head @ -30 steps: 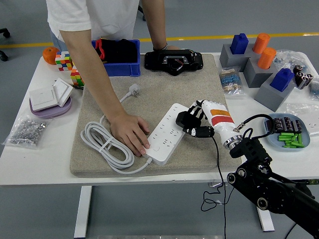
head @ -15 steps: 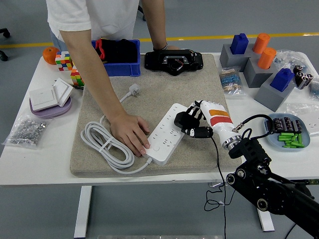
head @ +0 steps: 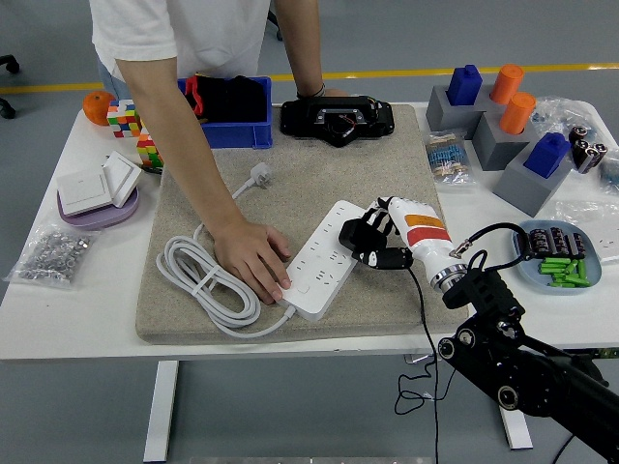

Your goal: Press the white button,pick up the black plug,place it near the board,insert it into the board

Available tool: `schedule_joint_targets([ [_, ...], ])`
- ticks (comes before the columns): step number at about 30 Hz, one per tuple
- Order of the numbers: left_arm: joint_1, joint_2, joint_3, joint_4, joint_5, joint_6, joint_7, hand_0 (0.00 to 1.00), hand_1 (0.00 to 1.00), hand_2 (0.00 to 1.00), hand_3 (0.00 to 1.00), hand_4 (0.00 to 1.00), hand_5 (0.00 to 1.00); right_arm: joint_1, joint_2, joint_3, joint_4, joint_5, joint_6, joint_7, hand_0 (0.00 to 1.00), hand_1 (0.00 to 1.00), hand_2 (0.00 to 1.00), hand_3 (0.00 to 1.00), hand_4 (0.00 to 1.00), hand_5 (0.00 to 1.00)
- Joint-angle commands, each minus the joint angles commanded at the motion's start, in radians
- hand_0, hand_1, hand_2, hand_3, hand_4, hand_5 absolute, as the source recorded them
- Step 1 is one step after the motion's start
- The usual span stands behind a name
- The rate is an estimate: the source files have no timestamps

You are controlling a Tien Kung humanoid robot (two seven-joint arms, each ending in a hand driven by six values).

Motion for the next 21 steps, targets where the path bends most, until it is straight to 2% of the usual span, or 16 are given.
schedule_joint_targets([
  [21,0.007,0.001,0.015,0.0,-0.005,0.0,0.001,0.707,0.666,0.586,0.679,0.666,0.263,0.0,0.001,0.008,-0.009,0.001,-0.003,0.006,0.368,0.381,0.401,0.489,0.899,0.002],
])
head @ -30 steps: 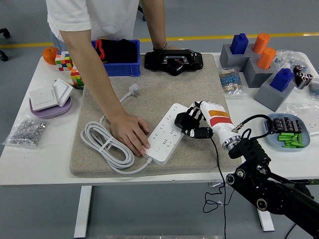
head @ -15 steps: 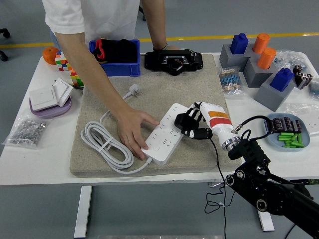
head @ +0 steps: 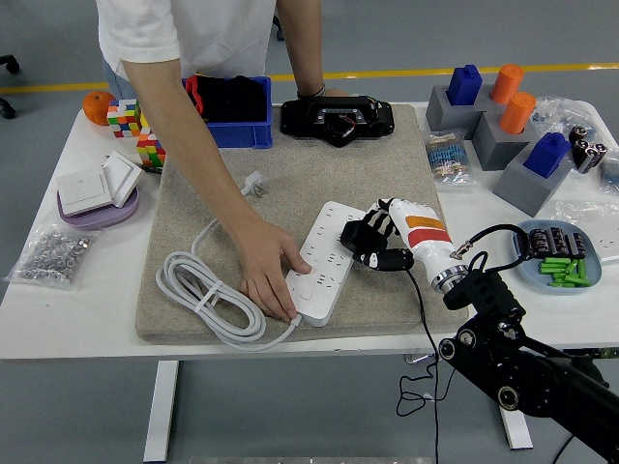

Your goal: Press the white button,pick up the black plug,place it near the board,insert it into the board

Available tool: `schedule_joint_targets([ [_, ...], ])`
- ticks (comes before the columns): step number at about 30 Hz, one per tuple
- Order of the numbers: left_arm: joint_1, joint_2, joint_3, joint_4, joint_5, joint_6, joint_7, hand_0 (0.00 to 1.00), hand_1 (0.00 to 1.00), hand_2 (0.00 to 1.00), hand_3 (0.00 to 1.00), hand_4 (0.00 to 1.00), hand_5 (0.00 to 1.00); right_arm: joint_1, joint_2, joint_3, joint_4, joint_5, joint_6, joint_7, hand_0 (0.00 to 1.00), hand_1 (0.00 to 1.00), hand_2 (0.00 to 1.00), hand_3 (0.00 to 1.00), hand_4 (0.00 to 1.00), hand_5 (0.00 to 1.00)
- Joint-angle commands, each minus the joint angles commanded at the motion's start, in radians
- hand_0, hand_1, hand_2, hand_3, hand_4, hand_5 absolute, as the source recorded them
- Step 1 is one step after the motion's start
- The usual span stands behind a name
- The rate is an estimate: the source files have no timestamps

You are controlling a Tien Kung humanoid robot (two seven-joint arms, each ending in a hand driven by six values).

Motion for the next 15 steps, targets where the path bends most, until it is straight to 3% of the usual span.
schedule_joint_targets([
  [15,-0.004,-0.003,-0.002,0.0,0.002,0.0,-0.001,0.707,0.666,0.586,0.679,0.665,0.261,0.003,-0.004,-0.01,0.014,0.005,0.009,-0.003,0.367,0.387,0.406,0.485,0.903,0.002],
])
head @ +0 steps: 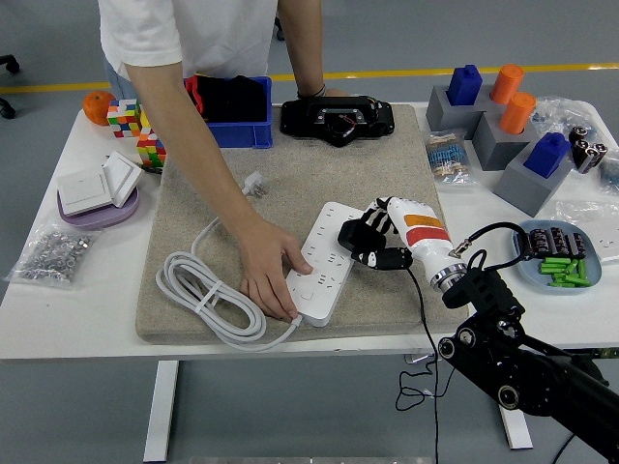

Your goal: Press the white button,pick up the black plug,place it near the board,insert it into the board

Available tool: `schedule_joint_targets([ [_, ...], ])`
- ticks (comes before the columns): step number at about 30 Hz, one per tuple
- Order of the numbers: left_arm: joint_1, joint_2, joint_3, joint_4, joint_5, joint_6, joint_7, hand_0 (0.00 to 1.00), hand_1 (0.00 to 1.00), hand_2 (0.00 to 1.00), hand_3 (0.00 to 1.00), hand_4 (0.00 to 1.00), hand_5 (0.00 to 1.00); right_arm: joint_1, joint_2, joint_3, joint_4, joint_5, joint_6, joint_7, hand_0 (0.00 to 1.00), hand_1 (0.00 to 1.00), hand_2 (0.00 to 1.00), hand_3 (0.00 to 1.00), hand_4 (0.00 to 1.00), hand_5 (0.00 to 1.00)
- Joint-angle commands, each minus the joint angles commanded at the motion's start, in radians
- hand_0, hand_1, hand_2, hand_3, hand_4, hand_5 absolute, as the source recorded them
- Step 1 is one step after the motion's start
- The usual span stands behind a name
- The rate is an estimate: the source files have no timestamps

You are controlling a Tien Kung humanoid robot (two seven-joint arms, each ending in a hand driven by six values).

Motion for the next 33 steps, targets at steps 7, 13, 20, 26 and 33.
schedule_joint_targets([
  [7,0.0,-0.002,-0.001,0.0,0.0,0.0,0.0,0.707,0.666,0.587,0.68,0.665,0.261,0.002,0.001,-0.002,-0.004,0.0,0.002,-0.001,0.367,0.388,0.407,0.485,0.903,0.002],
  [13,-0.002,-0.003,0.004,0.0,-0.007,0.0,-0.001,0.707,0.665,0.586,0.68,0.665,0.261,0.006,0.006,-0.006,-0.01,0.003,0.001,-0.004,0.371,0.391,0.412,0.491,0.903,0.002],
  [20,-0.002,-0.002,-0.007,0.0,0.003,0.001,0.001,0.706,0.666,0.586,0.68,0.664,0.26,0.008,0.006,-0.006,-0.012,0.007,0.002,-0.011,0.398,0.413,0.437,0.494,0.899,0.002],
  [26,-0.002,-0.004,-0.006,0.0,0.001,0.0,0.0,0.706,0.666,0.586,0.68,0.664,0.26,0.008,0.007,-0.004,-0.014,0.004,0.003,-0.012,0.399,0.417,0.444,0.494,0.898,0.002],
  [33,-0.003,-0.004,-0.007,0.0,0.001,0.0,0.0,0.706,0.666,0.586,0.68,0.664,0.26,0.009,0.007,-0.006,-0.012,0.012,0.004,-0.018,0.4,0.43,0.463,0.498,0.893,0.002],
])
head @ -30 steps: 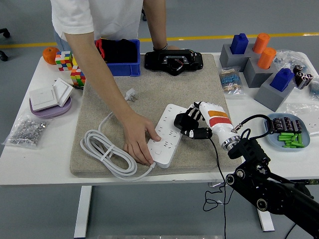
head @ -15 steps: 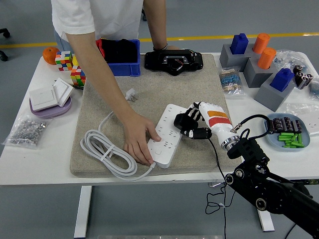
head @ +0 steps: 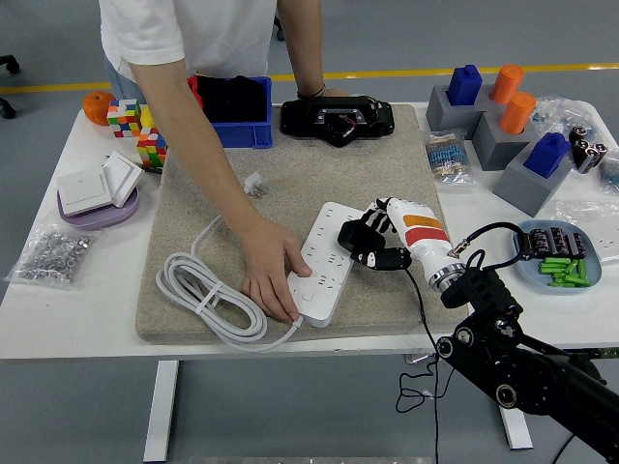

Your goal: Press the white button,pick up the black plug,place it near the board,insert it into the board

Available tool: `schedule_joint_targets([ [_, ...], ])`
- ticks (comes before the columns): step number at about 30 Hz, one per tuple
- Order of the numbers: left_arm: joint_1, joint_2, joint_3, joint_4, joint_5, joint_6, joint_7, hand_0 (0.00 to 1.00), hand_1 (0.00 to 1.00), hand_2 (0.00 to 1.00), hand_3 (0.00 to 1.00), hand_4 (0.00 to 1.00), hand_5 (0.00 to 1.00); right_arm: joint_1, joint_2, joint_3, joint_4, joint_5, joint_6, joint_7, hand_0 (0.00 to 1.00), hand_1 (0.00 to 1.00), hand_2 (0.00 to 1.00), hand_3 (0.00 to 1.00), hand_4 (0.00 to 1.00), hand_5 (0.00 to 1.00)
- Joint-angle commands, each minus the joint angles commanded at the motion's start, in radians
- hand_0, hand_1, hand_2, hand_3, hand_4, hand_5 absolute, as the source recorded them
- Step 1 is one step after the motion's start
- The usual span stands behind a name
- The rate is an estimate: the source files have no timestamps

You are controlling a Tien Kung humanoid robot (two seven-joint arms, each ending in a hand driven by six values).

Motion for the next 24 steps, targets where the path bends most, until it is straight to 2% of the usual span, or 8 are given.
schedule_joint_targets([
  [1,0.0,0.0,-0.003,0.0,0.003,0.0,0.001,0.706,0.666,0.586,0.68,0.664,0.26,0.0,0.0,0.0,0.0,0.002,0.0,0.0,0.4,0.43,0.463,0.498,0.893,0.002],
  [2,0.0,0.0,-0.002,0.0,0.002,0.0,0.001,0.706,0.666,0.586,0.68,0.664,0.259,0.0,-0.001,0.0,0.001,0.004,-0.001,0.0,0.414,0.484,0.502,0.51,0.881,0.017],
  [7,0.0,-0.001,-0.001,0.0,0.001,0.0,0.0,0.706,0.666,0.586,0.68,0.664,0.259,0.0,0.0,0.001,0.0,0.006,0.0,0.004,0.414,0.484,0.502,0.51,0.881,0.017],
  [13,0.001,-0.002,-0.001,0.0,0.001,0.0,0.0,0.706,0.666,0.586,0.68,0.664,0.259,-0.002,0.0,0.002,0.003,0.01,0.0,0.011,0.424,0.502,0.515,0.518,0.903,0.065],
  [14,0.002,-0.002,-0.001,0.0,0.001,0.0,0.0,0.706,0.666,0.586,0.68,0.665,0.259,-0.002,0.0,0.001,0.004,0.011,0.0,0.012,0.443,0.549,0.547,0.544,0.998,0.205],
  [19,0.001,-0.002,-0.001,0.0,0.001,0.0,0.0,0.706,0.666,0.586,0.68,0.665,0.259,-0.001,0.0,0.002,0.005,0.015,0.003,0.014,0.443,0.549,0.547,0.544,0.998,0.205],
  [20,0.001,-0.002,-0.002,0.0,0.003,0.0,0.001,0.706,0.666,0.586,0.681,0.665,0.259,-0.001,0.0,0.002,0.005,0.016,0.004,0.015,0.489,0.603,0.595,0.591,0.998,0.24],
  [24,0.001,-0.002,-0.001,0.0,0.001,0.0,0.001,0.706,0.666,0.586,0.681,0.665,0.259,-0.001,-0.001,0.002,0.005,0.021,0.007,0.016,0.489,0.603,0.595,0.591,0.998,0.24],
])
